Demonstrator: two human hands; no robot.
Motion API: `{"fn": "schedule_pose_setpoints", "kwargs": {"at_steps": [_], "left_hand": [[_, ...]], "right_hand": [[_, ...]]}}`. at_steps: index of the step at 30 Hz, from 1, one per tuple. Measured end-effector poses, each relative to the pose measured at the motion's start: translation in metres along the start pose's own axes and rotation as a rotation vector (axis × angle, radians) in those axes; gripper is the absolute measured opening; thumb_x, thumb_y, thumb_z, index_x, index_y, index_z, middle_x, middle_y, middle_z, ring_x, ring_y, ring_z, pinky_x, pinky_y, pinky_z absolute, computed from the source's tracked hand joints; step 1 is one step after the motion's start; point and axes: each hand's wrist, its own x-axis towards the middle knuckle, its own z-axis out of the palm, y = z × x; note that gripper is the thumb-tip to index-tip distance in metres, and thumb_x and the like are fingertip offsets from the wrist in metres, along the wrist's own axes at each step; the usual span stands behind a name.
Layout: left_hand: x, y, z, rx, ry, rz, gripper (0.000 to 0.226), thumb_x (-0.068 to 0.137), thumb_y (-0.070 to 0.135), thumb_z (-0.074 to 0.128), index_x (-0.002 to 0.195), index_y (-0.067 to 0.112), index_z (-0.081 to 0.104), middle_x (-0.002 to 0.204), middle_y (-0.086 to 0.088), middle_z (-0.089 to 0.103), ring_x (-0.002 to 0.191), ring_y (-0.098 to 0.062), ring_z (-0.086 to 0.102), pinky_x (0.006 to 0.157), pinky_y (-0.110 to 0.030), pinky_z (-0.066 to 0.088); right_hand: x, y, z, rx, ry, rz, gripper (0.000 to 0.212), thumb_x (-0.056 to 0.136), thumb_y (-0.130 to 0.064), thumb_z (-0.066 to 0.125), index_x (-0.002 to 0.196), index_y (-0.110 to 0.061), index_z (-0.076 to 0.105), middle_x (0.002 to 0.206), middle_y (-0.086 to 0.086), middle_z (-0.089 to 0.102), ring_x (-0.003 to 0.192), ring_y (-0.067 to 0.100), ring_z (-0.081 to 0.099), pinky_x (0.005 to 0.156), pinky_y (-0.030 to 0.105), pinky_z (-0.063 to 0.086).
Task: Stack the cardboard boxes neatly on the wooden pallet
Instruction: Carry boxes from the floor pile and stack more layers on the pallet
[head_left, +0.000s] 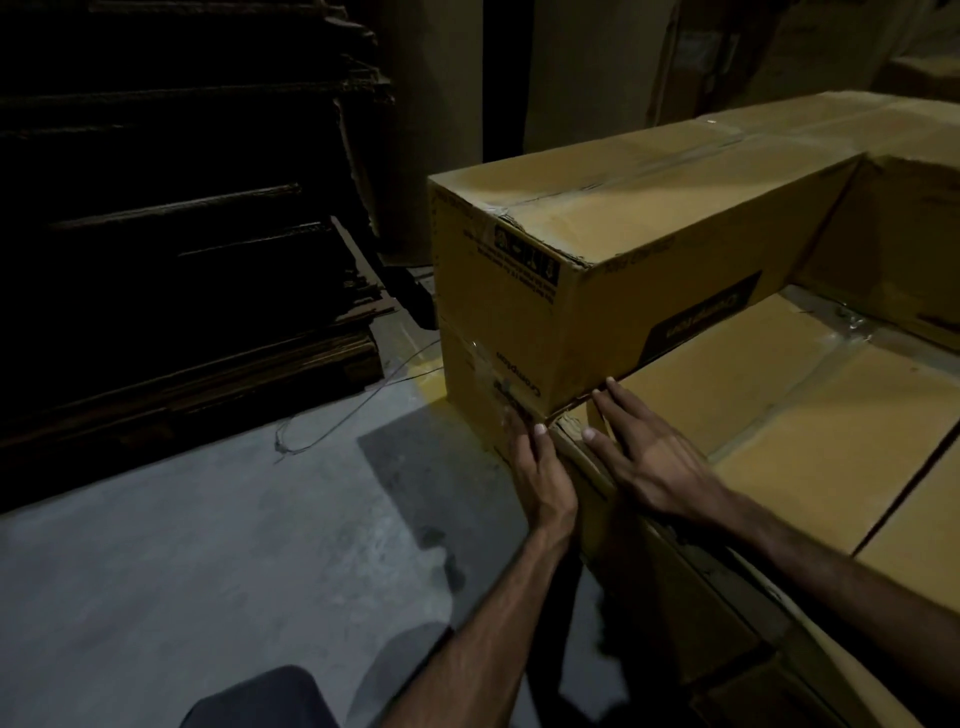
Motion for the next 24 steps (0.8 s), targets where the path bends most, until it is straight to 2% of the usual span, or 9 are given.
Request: {"fn": "schedule_pose_setpoints", "kwargs": {"at_steps": [2, 5, 8, 12, 16, 18, 20, 24], "left_hand": [[0.005, -0.007, -0.005, -0.008, -0.012, -0.015, 0.052, 0.114, 0.040, 0.039, 0.165, 0.033, 0.030, 0.169, 0.010, 0.032, 0.152, -0.015, 0.035, 0.123, -0.036, 0.032], [0.001, 0.005, -0.019, 0.053, -0.033, -0.083, 0.047, 0.112, 0.036, 0.047, 0.157, 0.023, 0.047, 0.154, 0.003, 0.052, 0.133, -0.016, 0.053, 0.109, -0.032, 0.043], [-0.010, 0.020, -0.029, 0.111, 0.010, -0.170, 0.051, 0.110, 0.031, 0.055, 0.157, 0.012, 0.048, 0.156, -0.009, 0.053, 0.142, -0.029, 0.051, 0.115, -0.039, 0.043], [-0.051, 0.071, -0.048, 0.189, 0.007, -0.183, 0.048, 0.107, 0.029, 0.060, 0.153, 0.015, 0.055, 0.154, -0.005, 0.057, 0.142, -0.025, 0.052, 0.117, -0.042, 0.043], [-0.098, 0.162, -0.061, 0.251, -0.122, -0.129, 0.044, 0.107, 0.025, 0.061, 0.150, 0.014, 0.058, 0.151, -0.002, 0.059, 0.138, -0.019, 0.054, 0.115, -0.037, 0.045], [-0.122, 0.222, -0.065, 0.276, -0.217, -0.091, 0.042, 0.108, 0.025, 0.059, 0.149, 0.014, 0.058, 0.147, 0.000, 0.061, 0.135, -0.015, 0.056, 0.112, -0.033, 0.045], [-0.152, 0.285, -0.068, 0.299, -0.281, -0.079, 0.040, 0.108, 0.023, 0.058, 0.147, 0.014, 0.060, 0.144, -0.001, 0.064, 0.132, -0.016, 0.058, 0.112, -0.034, 0.047], [-0.238, 0.402, -0.079, 0.352, -0.413, -0.087, 0.039, 0.108, 0.027, 0.058, 0.147, 0.020, 0.060, 0.142, 0.004, 0.065, 0.132, -0.014, 0.059, 0.113, -0.038, 0.049]], "right_hand": [[0.004, 0.005, 0.003, 0.033, 0.017, -0.001, 0.094, 0.094, -0.085, 0.010, 0.167, -0.026, 0.021, 0.176, -0.006, 0.007, 0.159, 0.017, 0.020, 0.125, 0.045, 0.031], [0.004, 0.010, -0.002, 0.065, 0.034, 0.005, 0.077, 0.105, -0.069, 0.025, 0.165, -0.021, 0.028, 0.174, -0.002, 0.019, 0.155, 0.021, 0.031, 0.122, 0.043, 0.035], [-0.011, 0.008, -0.022, 0.093, -0.027, 0.053, 0.071, 0.107, -0.062, 0.030, 0.162, -0.017, 0.035, 0.171, 0.004, 0.028, 0.149, 0.026, 0.039, 0.119, 0.046, 0.039], [-0.048, -0.004, -0.067, 0.214, -0.056, 0.167, 0.078, 0.104, -0.070, 0.026, 0.161, -0.017, 0.038, 0.166, 0.004, 0.039, 0.148, 0.024, 0.041, 0.119, 0.048, 0.038], [-0.098, -0.041, -0.141, 0.401, 0.023, 0.349, 0.064, 0.108, -0.055, 0.043, 0.159, -0.017, 0.042, 0.163, 0.000, 0.043, 0.150, 0.020, 0.039, 0.121, 0.035, 0.030], [-0.125, -0.068, -0.188, 0.536, 0.095, 0.453, 0.060, 0.107, -0.049, 0.050, 0.157, -0.016, 0.046, 0.160, 0.001, 0.047, 0.147, 0.020, 0.044, 0.121, 0.039, 0.035], [-0.158, -0.097, -0.240, 0.675, 0.171, 0.552, 0.058, 0.107, -0.045, 0.054, 0.156, -0.015, 0.047, 0.159, 0.003, 0.049, 0.145, 0.020, 0.047, 0.120, 0.045, 0.040], [-0.236, -0.164, -0.354, 0.880, 0.271, 0.731, 0.055, 0.108, -0.040, 0.054, 0.157, -0.017, 0.045, 0.159, -0.001, 0.049, 0.142, 0.012, 0.048, 0.115, 0.032, 0.040]]}}
